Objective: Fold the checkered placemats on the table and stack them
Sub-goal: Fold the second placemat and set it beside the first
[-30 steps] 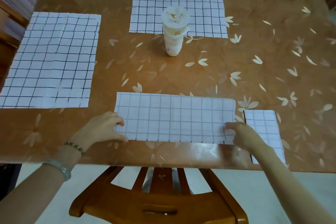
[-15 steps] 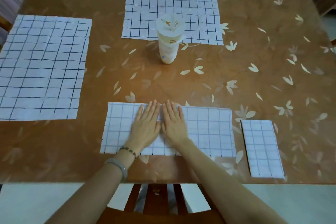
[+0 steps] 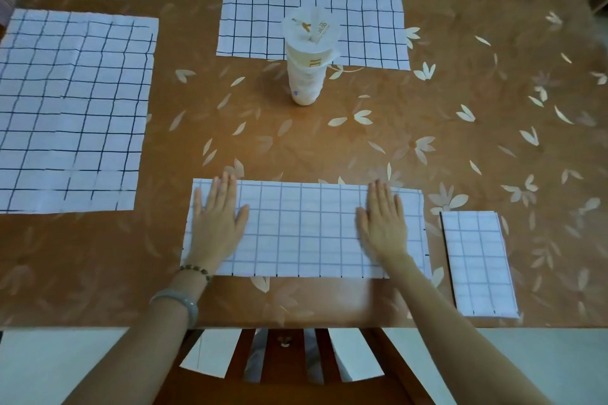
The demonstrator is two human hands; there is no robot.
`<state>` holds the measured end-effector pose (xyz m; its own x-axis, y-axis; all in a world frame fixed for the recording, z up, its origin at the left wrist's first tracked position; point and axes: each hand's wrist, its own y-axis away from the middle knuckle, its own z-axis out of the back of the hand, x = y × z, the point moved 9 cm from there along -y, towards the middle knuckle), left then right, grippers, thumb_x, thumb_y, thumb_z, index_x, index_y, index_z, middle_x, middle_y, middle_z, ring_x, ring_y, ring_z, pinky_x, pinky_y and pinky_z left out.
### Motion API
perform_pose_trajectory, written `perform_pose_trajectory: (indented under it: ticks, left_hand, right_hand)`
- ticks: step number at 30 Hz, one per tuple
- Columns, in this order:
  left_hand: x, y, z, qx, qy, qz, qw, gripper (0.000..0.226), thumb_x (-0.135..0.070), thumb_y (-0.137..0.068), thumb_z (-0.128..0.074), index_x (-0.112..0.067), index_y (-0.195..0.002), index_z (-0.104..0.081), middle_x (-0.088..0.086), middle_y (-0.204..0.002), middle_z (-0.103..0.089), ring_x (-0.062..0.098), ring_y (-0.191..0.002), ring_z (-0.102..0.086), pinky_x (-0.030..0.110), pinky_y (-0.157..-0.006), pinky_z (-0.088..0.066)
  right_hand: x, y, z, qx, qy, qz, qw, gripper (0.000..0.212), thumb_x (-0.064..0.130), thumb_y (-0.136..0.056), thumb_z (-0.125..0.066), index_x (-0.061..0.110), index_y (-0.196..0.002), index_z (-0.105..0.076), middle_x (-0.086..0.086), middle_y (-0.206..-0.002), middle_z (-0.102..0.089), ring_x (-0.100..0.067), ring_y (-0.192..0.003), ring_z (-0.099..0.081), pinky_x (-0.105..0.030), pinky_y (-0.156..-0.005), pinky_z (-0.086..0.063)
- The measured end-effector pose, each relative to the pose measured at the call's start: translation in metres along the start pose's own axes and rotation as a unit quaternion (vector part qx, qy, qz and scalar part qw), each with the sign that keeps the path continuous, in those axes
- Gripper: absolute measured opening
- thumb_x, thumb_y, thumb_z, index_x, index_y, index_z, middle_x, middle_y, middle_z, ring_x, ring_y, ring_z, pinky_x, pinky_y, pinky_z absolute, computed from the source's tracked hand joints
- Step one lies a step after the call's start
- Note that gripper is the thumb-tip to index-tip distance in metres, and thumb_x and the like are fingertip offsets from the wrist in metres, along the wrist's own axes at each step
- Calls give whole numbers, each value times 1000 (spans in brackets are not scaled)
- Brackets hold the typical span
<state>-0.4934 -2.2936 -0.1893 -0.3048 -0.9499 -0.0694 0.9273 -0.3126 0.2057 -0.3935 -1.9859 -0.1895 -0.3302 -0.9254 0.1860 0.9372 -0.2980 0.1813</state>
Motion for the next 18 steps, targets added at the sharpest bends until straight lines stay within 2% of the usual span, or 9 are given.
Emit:
perform_pose_trajectory:
  ticks: [3, 7, 10, 13, 16, 18]
  left_hand:
    - [35, -3, 3, 1, 1, 34, 999, 72, -56, -96, -3, -13, -154, -4, 6, -161, -6, 19, -148, -1, 37, -114, 23]
    - [48, 0, 10, -8, 2, 64, 998, 76, -57, -95, -5, -8, -153, -7, 10, -161, -7, 22, -149, 1, 43, -118, 13]
    - [-2, 7, 17, -19, 0, 1, 1000, 72, -54, -97, -3, -9, -153, -1, 9, -160, 1, 20, -148, 7, 45, -119, 6]
    - [-68, 17, 6, 1, 19, -85, 996, 70, -54, -97, 5, -10, -151, 3, 5, -160, 4, 20, -148, 8, 45, -120, 3]
    - [-85, 18, -6, 15, 7, -84, 996, 67, -49, -99, 2, -9, -151, -10, 7, -160, -11, 21, -149, -3, 47, -119, -6]
    - [-77, 17, -11, 19, 3, -66, 998, 67, -51, -98, -3, -10, -151, -7, 6, -160, -10, 19, -149, -2, 47, -120, -4]
  right_hand:
    - [-36, 2, 10, -20, 12, -33, 999, 64, 36, -95, -16, -4, -144, -26, -21, -151, -27, -31, -143, -22, -45, -118, -11]
    - [-40, 4, 27, -54, 17, -70, 996, 63, 37, -96, -19, -6, -139, -36, -26, -146, -36, -37, -137, -32, -52, -115, -18]
    - [28, 4, 29, -82, 10, 23, 996, 59, 38, -99, -21, -2, -136, -42, -22, -143, -42, -35, -134, -39, -48, -113, -12]
    - [114, 13, 9, -66, -29, 124, 990, 52, 30, -95, -32, 0, -136, -45, -18, -142, -45, -31, -134, -40, -48, -112, -19]
    - [144, 15, -9, -33, -32, 145, 988, 54, 29, -95, -31, -2, -137, -42, -18, -144, -42, -30, -137, -35, -48, -113, -20]
    - [133, 13, -16, -17, -15, 139, 990, 55, 31, -96, -30, -1, -139, -40, -17, -146, -40, -29, -139, -33, -48, -113, -19]
